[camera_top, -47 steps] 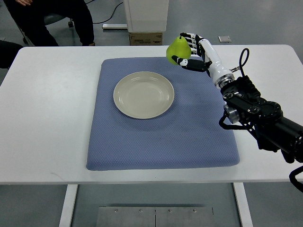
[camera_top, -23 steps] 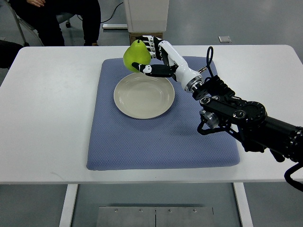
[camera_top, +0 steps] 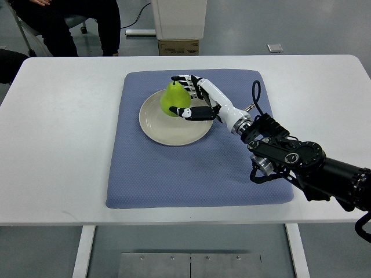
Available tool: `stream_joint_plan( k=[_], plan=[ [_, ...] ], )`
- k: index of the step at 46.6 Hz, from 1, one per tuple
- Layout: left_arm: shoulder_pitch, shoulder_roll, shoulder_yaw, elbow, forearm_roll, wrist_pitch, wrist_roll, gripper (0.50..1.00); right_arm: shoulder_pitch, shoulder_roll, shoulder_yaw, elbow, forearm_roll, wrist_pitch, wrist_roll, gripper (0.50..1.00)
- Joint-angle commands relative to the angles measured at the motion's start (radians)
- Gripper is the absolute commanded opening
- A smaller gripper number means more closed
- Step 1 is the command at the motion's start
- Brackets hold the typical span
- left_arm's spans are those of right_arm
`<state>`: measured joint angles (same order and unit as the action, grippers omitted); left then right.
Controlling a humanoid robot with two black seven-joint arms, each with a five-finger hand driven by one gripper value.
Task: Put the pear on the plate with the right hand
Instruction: 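Lower the held pear onto the cream plate with the right hand, then open the right hand's fingers to release the pear on the plate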
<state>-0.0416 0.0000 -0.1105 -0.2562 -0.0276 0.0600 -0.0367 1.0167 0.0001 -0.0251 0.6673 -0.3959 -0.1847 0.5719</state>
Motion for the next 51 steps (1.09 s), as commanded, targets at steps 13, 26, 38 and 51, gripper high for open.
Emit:
stream_joint_plan(
  k=[13,26,38,51],
  plan=[
    [0.000,0.000,0.000,0.000,0.000,0.000,0.000,1.000,-0.023,0.000,-0.003,-0.029,0.000,-0.004,-0.009,0.500],
    [0.000,0.000,0.000,0.000,0.000,0.000,0.000,1.000,-0.041,0.000,-0.021,-0.017,0.000,-0.006,-0.006,0.500],
    [0.000,0.000,0.000,0.000,0.000,0.000,0.000,1.000,-0.058,0.000,-0.024,-0.018,-0.001,-0.004,-0.003,0.500],
    [0.000,0.000,0.000,0.000,0.000,0.000,0.000,1.000,-0.056,0.000,-0.026,-0.021,0.000,-0.006,-0.001,0.876]
  ],
)
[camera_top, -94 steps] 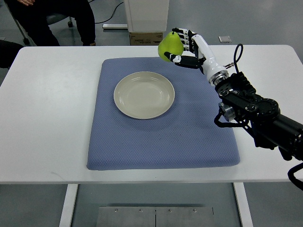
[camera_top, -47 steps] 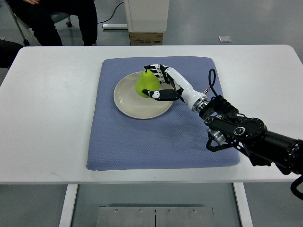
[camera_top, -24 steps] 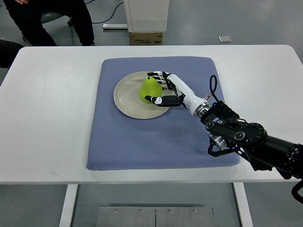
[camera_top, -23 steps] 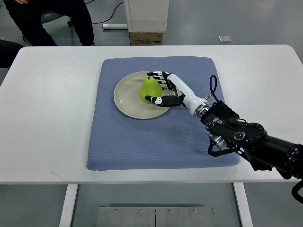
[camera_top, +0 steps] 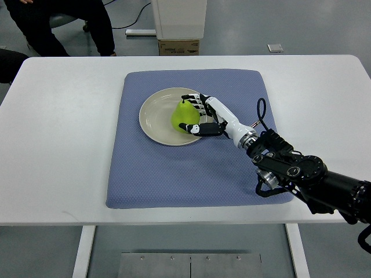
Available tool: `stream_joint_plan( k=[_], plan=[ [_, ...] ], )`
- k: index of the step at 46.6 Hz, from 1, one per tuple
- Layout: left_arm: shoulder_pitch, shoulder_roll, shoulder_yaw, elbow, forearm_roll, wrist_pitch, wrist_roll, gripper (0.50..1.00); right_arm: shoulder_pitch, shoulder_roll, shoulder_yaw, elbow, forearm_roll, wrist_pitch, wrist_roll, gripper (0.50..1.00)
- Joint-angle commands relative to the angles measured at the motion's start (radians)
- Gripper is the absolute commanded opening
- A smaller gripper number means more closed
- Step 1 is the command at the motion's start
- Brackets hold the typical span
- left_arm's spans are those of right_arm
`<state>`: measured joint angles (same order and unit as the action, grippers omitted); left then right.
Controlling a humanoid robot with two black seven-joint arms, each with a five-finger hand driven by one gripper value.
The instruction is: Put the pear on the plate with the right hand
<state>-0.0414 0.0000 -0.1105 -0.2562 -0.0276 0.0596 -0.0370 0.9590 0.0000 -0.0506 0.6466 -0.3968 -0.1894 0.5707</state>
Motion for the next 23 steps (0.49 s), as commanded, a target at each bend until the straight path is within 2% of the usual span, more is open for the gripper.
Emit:
stream_joint_plan(
  k=[1,2,3,23],
  plan=[
    [0.000,0.000,0.000,0.000,0.000,0.000,0.000,1.000,0.001,0.000,0.001,-0.001,0.001,-0.001,0.000,0.916],
    [0.000,0.000,0.000,0.000,0.000,0.000,0.000,1.000,0.000,0.000,0.001,-0.001,0.001,-0.001,0.000,0.966],
    [0.000,0.000,0.000,0.000,0.000,0.000,0.000,1.000,0.000,0.000,0.001,-0.001,0.001,-0.001,0.000,0.987],
    [0.000,0.000,0.000,0.000,0.000,0.000,0.000,1.000,0.012,0.000,0.005,0.001,0.003,0.002,0.003,1.000]
  ],
)
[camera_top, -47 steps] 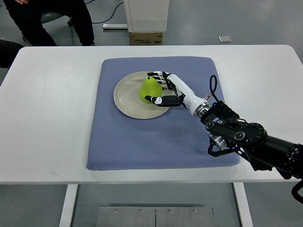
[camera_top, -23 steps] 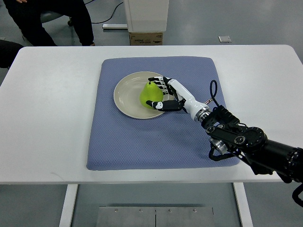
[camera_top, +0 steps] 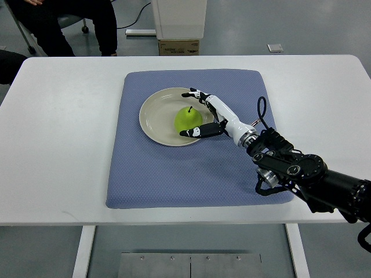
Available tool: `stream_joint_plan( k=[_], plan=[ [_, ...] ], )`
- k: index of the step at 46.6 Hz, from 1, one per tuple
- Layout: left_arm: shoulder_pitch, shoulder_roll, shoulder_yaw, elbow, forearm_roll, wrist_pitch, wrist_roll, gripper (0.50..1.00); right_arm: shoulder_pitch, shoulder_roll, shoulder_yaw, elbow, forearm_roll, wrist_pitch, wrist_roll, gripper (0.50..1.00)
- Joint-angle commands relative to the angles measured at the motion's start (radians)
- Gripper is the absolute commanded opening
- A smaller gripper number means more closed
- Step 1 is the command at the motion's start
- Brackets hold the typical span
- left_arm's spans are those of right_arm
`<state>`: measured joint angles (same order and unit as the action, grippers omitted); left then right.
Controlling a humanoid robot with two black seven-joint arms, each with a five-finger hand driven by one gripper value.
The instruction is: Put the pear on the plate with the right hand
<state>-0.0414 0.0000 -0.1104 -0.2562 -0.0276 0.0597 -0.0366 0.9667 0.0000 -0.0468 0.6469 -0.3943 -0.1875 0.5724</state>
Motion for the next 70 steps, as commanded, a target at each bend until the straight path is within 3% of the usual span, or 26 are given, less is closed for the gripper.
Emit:
stream_joint_plan(
  k=[1,12,25,45,61,70],
  plan=[
    [0.000,0.000,0.000,0.000,0.000,0.000,0.000,1.000,0.004,0.000,0.002,0.000,0.000,0.002,0.001,1.000],
    [0.000,0.000,0.000,0.000,0.000,0.000,0.000,1.000,0.004,0.000,0.004,0.051,0.000,0.010,0.004,1.000],
    [0.000,0.000,0.000,0.000,0.000,0.000,0.000,1.000,-0.002,-0.121,0.031,0.091,0.000,0.011,0.006,1.000],
    [0.000,0.000,0.000,0.000,0.000,0.000,0.000,1.000,-0.057,-0.210,0.198,0.085,0.002,0.011,-0.008,1.000],
    [0.000,0.000,0.000,0.000,0.000,0.000,0.000,1.000,-0.141,-0.196,0.562,0.028,0.008,0.006,-0.117,1.000],
    [0.000,0.000,0.000,0.000,0.000,0.000,0.000,1.000,-0.155,-0.138,0.723,0.028,0.008,-0.001,-0.189,1.000]
  ],
)
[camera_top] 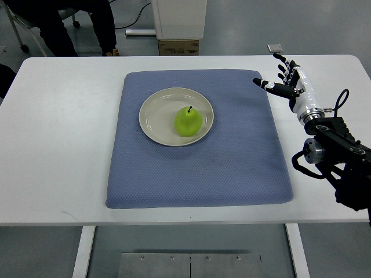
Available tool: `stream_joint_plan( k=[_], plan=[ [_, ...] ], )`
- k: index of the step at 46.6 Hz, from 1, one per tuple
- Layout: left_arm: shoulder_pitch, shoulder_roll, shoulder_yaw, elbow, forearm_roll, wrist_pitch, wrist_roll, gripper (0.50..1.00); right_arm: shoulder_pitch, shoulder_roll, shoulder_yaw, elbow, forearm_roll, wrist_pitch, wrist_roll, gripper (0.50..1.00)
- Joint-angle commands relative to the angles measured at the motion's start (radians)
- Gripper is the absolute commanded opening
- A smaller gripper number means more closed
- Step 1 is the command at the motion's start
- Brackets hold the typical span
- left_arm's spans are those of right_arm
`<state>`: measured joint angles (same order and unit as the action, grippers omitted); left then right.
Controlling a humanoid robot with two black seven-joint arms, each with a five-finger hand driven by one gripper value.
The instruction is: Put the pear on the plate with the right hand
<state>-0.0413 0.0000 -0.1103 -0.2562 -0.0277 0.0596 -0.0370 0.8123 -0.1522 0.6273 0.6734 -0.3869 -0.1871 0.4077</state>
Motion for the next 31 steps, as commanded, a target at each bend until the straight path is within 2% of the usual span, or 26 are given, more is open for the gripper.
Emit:
stream_joint_plan(
  k=[1,9,18,31],
  plan=[
    [0.000,0.000,0.000,0.000,0.000,0.000,0.000,1.000,-0.001,0.019,0.067,0.002,-0.001,-0.002,-0.035,1.000],
    [0.000,0.000,0.000,0.000,0.000,0.000,0.000,1.000,-0.001,0.060,0.176,0.003,-0.004,-0.003,-0.107,1.000],
    [0.000,0.000,0.000,0.000,0.000,0.000,0.000,1.000,-0.007,0.108,0.319,0.005,-0.004,-0.005,-0.063,1.000],
    [0.000,0.000,0.000,0.000,0.000,0.000,0.000,1.000,-0.028,0.134,0.345,0.005,-0.004,-0.005,-0.060,1.000]
  ],
)
